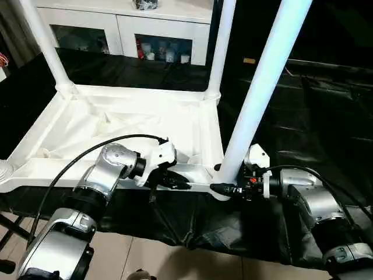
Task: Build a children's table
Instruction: Rotate leg to tighten
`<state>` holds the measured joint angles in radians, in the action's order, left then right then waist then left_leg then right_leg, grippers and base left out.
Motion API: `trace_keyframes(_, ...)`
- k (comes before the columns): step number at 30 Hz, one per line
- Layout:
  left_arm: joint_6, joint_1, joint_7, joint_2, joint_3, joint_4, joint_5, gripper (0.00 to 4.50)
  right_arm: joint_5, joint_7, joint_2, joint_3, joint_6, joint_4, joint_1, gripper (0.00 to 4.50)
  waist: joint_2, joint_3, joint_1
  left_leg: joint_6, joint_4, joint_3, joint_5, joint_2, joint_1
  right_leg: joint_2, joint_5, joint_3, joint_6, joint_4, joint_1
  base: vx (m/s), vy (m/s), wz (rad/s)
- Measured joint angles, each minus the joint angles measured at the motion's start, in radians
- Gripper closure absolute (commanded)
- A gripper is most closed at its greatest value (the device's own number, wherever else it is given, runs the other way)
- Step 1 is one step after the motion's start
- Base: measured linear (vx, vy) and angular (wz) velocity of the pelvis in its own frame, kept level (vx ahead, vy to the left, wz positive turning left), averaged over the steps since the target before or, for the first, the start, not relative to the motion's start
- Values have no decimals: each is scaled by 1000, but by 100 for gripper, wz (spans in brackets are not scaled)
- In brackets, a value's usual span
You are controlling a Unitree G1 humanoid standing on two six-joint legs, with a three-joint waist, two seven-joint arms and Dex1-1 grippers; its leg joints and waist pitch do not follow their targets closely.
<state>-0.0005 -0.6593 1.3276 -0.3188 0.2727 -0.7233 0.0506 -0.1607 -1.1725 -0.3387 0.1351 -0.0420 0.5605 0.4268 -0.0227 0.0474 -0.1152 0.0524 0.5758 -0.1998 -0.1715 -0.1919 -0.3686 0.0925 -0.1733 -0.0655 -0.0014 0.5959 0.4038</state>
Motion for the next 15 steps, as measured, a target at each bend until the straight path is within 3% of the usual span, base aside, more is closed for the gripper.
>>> trace_keyframes(6, 43, -53, -216, 94, -19, -72, 46, 450, 18, 361, 113, -117, -7, 15, -21, 178, 2, 0, 9, 0, 1, 0, 0, 0, 1, 0, 0, 1, 0, 0, 0, 0, 0, 0)
trace_keyframes(15, 87, -64, -452, 207, -30, -88, 93, 450, 108, 845, 268, -181, -6, 40, 14, 178, 16, -6, 25, 0, -1, 0, 0, 2, 1, 1, 0, 1, 0, -2, 0, 0, 0, 0)
